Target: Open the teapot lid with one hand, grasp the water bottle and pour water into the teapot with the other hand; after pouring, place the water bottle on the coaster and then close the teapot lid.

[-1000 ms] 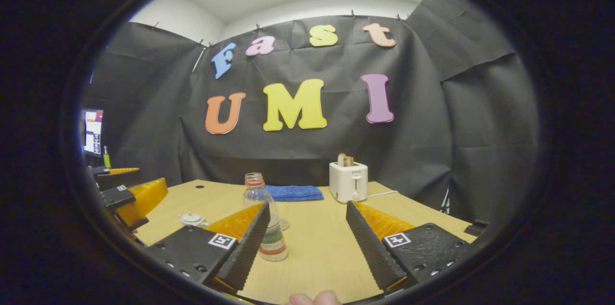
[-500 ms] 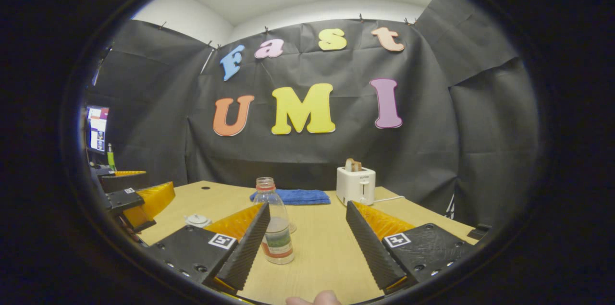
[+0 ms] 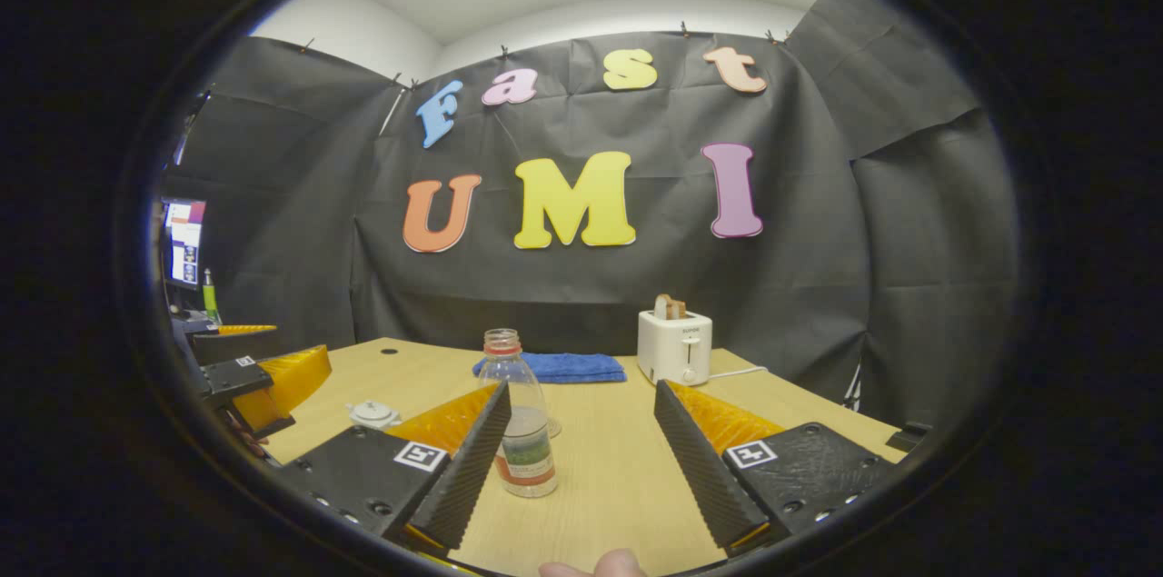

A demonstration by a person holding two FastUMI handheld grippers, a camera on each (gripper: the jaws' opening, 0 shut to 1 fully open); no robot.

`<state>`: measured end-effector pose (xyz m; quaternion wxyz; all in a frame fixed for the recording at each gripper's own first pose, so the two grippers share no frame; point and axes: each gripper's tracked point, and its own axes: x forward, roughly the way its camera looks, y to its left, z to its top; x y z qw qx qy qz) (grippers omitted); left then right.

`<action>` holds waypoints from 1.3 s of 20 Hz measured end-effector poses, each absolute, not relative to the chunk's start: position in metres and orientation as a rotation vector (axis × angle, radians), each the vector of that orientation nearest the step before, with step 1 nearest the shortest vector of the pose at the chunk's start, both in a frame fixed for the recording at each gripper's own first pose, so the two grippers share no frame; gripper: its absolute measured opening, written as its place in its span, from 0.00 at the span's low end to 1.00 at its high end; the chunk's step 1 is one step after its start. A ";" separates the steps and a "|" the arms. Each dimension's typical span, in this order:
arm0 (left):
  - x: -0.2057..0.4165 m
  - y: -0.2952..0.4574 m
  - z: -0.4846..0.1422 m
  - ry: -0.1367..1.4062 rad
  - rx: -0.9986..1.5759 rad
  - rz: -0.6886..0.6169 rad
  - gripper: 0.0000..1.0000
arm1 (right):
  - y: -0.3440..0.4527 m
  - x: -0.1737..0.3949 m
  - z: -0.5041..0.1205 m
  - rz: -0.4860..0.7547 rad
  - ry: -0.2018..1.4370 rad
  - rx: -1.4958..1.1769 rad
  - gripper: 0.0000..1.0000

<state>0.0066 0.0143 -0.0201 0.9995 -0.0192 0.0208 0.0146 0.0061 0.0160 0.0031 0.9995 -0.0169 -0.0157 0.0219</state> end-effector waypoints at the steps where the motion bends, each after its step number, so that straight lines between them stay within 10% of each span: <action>1: 0.008 0.015 -0.023 0.048 -0.044 0.030 0.99 | 0.015 0.007 0.002 0.040 -0.034 -0.032 0.96; 16: 0.084 0.038 -0.112 0.288 -0.071 0.070 0.95 | -0.013 0.040 -0.031 0.012 0.048 0.004 0.96; 26: 0.109 0.043 -0.141 0.378 -0.044 0.072 0.46 | -0.020 0.059 -0.047 0.008 0.093 0.005 0.93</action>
